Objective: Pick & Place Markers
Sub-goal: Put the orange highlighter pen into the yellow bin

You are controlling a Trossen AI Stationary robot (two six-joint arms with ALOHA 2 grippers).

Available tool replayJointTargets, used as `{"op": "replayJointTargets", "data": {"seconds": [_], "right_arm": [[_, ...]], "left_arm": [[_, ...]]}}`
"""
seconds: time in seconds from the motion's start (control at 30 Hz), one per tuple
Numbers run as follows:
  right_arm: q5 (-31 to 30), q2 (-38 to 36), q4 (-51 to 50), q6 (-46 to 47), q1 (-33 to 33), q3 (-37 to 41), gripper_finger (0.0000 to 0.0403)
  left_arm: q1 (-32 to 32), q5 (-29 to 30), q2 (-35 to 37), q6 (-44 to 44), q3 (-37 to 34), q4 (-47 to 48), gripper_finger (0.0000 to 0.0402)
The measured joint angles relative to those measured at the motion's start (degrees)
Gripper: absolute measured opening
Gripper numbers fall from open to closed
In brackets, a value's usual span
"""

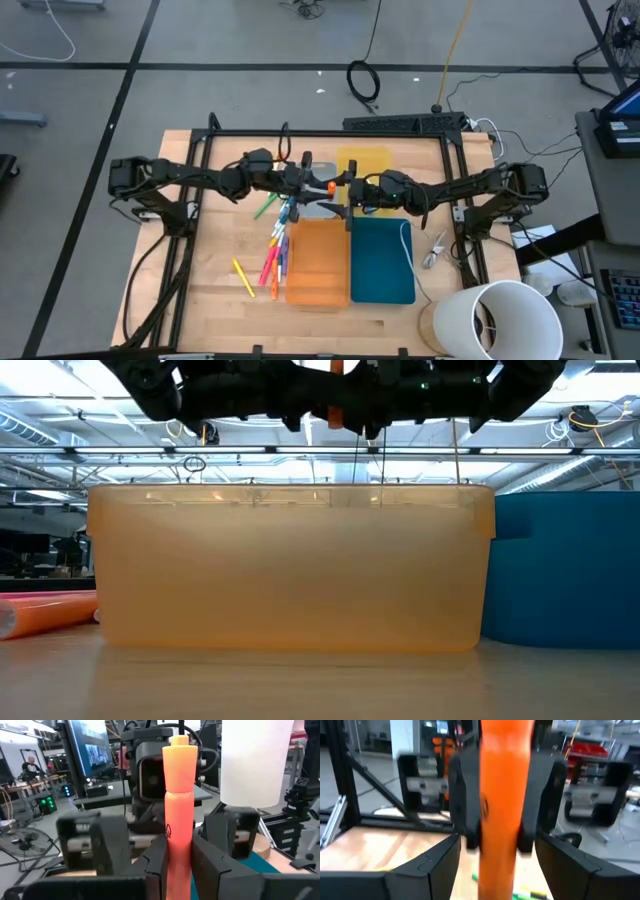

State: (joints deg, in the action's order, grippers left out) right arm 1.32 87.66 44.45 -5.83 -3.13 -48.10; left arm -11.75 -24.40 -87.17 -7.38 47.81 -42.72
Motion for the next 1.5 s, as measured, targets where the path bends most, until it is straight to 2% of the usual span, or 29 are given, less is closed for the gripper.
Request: {"op": "replayJointTargets", "data": {"seconds": [0.4,0.73,0.83,0.93,1.17,1.37,1.5], "right_arm": [[0.3,0.1,-0.2,-0.8,0.0,0.1,0.0242],[0.3,0.2,-1.1,-0.9,0.0,0.1,0.0238],[0.3,0.2,-1.1,-0.9,0.0,0.1,0.0217],[0.4,0.2,-1.1,-1.1,0.0,0.1,0.0180],[0.5,0.2,-1.3,-3.2,0.1,0.1,0.0048],[0.5,0.1,-1.4,-3.6,0.2,0.1,0.0042],[0.2,0.1,-2.0,-4.5,0.2,0.1,0.0042]], "left_arm": [[0.2,-0.2,0.9,-1.5,1.5,7.0,0.0063],[1.0,0.0,1.0,-1.5,1.5,8.0,0.0063],[1.0,0.0,1.0,-1.6,1.5,7.9,0.0063],[1.0,0.0,1.0,-1.6,1.5,8.0,0.0063],[1.0,0.0,1.0,-1.9,1.5,7.9,0.0063],[1.0,0.3,1.0,0.8,1.5,8.2,0.0071],[1.0,2.3,1.0,4.1,1.5,8.4,0.0122]]}}
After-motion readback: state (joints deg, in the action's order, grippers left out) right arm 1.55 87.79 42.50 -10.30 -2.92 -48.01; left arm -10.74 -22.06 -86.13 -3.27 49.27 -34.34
